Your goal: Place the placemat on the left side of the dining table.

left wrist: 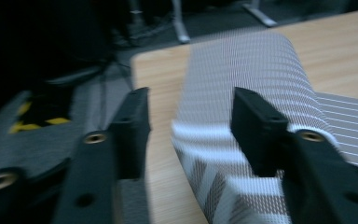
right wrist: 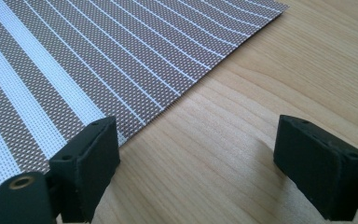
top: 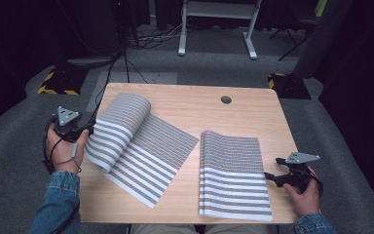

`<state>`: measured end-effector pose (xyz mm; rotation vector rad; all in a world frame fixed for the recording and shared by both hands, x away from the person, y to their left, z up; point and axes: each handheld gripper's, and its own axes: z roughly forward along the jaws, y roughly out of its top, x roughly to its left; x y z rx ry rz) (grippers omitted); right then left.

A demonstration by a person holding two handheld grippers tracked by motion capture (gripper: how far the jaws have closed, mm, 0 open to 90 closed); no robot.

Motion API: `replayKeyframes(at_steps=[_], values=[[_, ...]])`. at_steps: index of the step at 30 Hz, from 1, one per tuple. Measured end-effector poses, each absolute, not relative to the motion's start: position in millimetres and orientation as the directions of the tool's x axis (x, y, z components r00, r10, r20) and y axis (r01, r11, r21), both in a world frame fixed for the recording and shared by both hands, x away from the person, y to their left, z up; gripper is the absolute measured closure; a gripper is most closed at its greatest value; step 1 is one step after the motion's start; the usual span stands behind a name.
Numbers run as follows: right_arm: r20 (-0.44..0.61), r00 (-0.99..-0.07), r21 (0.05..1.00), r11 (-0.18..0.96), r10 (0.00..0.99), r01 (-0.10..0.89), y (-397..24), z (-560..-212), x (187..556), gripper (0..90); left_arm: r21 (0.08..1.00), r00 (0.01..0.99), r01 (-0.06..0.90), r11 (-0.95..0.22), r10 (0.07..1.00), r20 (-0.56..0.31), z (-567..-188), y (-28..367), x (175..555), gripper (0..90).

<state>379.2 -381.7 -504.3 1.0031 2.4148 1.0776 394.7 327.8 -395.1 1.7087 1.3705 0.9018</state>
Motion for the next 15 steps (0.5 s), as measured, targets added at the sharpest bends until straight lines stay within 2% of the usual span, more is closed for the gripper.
replayKeyframes(at_steps=[2,4,15], values=[[0.0,-0.706,0.744,0.472,0.708,0.473,-382,-504,379,14.4,0.894,0.133,0.431,-0.123,0.989,0.071,-390,333,384,39.4],[0.0,-0.706,0.744,0.472,0.708,0.473,-382,-504,379,14.4,0.895,0.137,0.428,-0.128,0.988,0.075,-390,332,381,38.4],[0.0,-0.706,0.744,0.472,0.708,0.473,-382,-504,379,14.4,0.872,0.319,0.45,-0.193,0.947,0.045,-401,269,377,37.8]])
